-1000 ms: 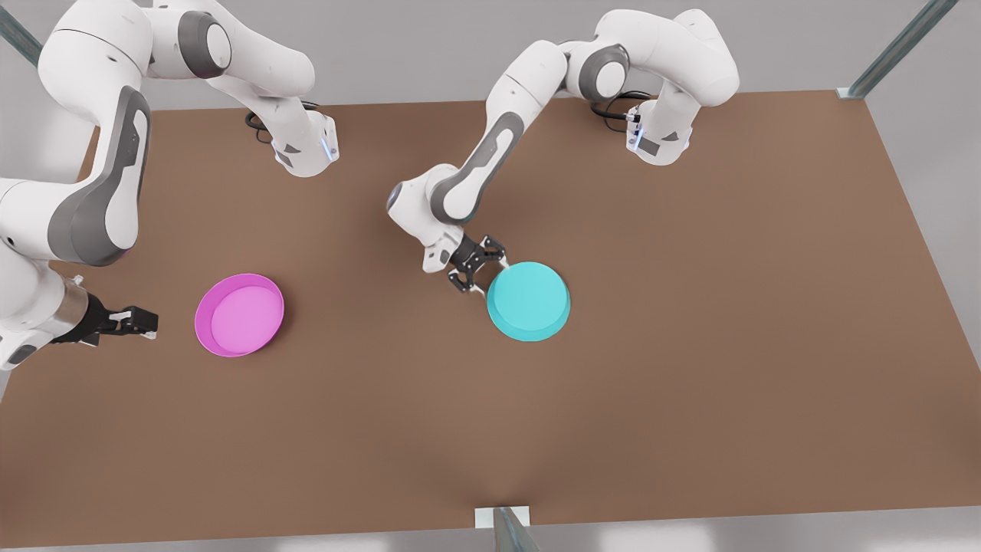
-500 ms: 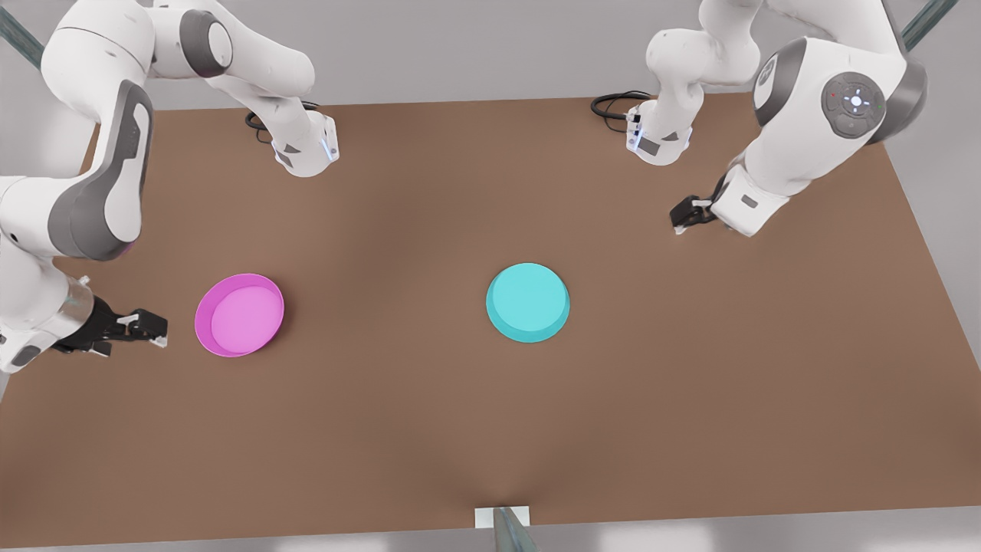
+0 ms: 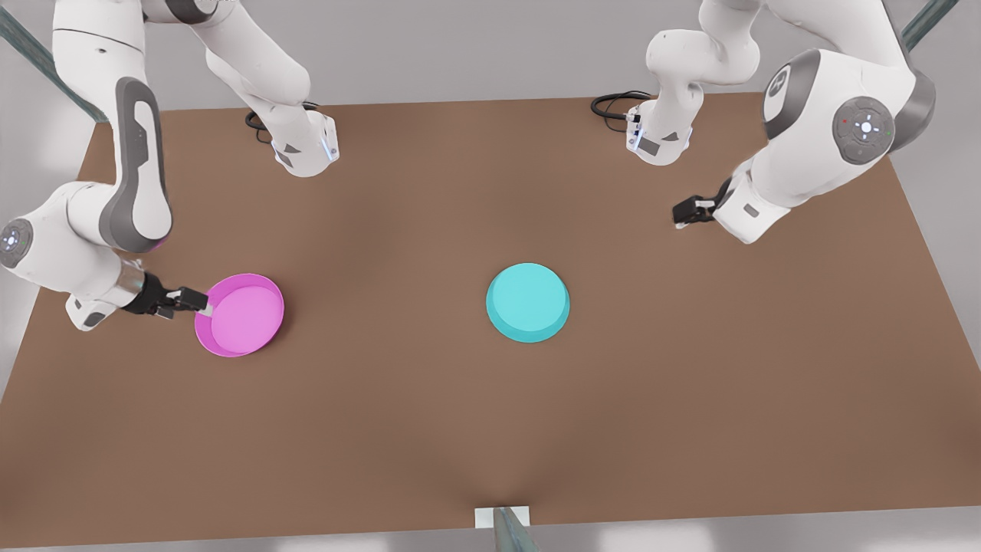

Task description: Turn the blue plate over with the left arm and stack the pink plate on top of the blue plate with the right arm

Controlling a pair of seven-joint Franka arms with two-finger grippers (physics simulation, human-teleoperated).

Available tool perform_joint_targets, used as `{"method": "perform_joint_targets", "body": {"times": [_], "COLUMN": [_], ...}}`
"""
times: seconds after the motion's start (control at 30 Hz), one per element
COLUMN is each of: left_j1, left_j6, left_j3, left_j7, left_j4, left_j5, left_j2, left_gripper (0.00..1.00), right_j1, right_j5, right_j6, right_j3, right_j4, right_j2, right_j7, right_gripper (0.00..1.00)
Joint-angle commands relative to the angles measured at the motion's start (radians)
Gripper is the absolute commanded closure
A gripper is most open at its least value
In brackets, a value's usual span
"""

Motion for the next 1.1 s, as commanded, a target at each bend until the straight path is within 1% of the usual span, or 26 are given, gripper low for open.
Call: {"method": "perform_joint_targets", "body": {"times": [0.0,0.07,0.1,0.13,0.17,0.2,0.23,0.3,0.4,0.43,0.47,0.53,0.6,0.67,0.77,0.9,1.0,1.07], "left_j1": [-0.005,0.002,0.004,0.01,0.027,0.029,0.03,0.025,0.024,0.029,0.029,0.029,0.022,0.021,0.029,0.027,0.029,0.029], "left_j6": [0.001,0.032,0.032,0.043,0.046,0.046,0.044,0.034,0.03,0.032,0.037,0.04,0.041,0.035,0.038,0.03,0.03,0.032], "left_j3": [0.0,0.0,0.005,0.008,0.008,0.01,0.011,0.006,0.006,0.006,0.006,0.006,0.006,0.006,0.01,0.01,0.01,0.01], "left_j7": [0.0,0.016,0.017,0.046,0.1,0.1,0.1,0.099,0.097,0.097,0.097,0.097,0.097,0.097,0.097,0.097,0.097,0.097], "left_j4": [-0.001,-0.001,0.0,-0.001,-0.001,0.0,0.0,-0.001,-0.001,-0.001,0.0,0.005,0.014,0.015,0.015,0.014,0.014,0.014], "left_j5": [-0.001,0.048,0.047,0.037,0.034,0.036,0.046,0.048,0.05,0.056,0.056,0.057,0.073,0.074,0.076,0.077,0.077,0.079], "left_j2": [0.0,-0.003,-0.006,-0.008,-0.006,-0.006,-0.003,-0.003,-0.003,-0.002,-0.002,0.001,0.008,0.009,0.011,0.009,0.012,0.011], "left_gripper": [0.0,0.0,0.0,0.0,0.0,0.0,0.0,0.0,0.0,0.0,0.0,0.0,0.0,0.0,0.0,0.0,0.0,0.0], "right_j1": [-0.032,-0.121,-0.173,-0.305,-0.382,-0.397,-0.41,-0.417,-0.437,-0.453,-0.454,-0.456,-0.537,-0.574,-0.577,-0.595,-0.618,-0.648], "right_j5": [0.0,0.0,-0.003,-0.003,-0.011,-0.012,-0.017,-0.055,-0.106,-0.121,-0.164,-0.182,-0.192,-0.199,-0.238,-0.37,-0.366,-0.36], "right_j6": [0.0,0.047,0.071,0.113,0.147,0.187,0.255,0.301,0.379,0.411,0.411,0.41,0.396,0.394,0.396,0.41,0.454,0.462], "right_j3": [0.002,0.008,0.055,0.186,0.264,0.266,0.267,0.267,0.27,0.286,0.289,0.295,0.384,0.414,0.414,0.414,0.411,0.411], "right_j4": [0.001,-0.008,-0.011,-0.011,-0.008,-0.008,-0.011,-0.013,-0.062,-0.074,-0.074,-0.074,-0.108,-0.157,-0.177,-0.166,-0.166,-0.166], "right_j2": [0.013,0.055,0.075,0.137,0.2,0.228,0.257,0.288,0.308,0.331,0.345,0.351,0.345,0.332,0.337,0.346,0.417,0.426], "right_j7": [-0.01,-0.06,-0.062,-0.089,-0.103,-0.188,-0.197,-0.205,-0.274,-0.324,-0.326,-0.326,-0.324,-0.324,-0.323,-0.327,-0.318,-0.26], "right_gripper": [0.0,0.0,0.0,0.0,0.0,0.0,0.0,0.0,0.0,0.0,0.0,0.0,0.0,0.0,0.0,0.0,0.0,0.0]}}
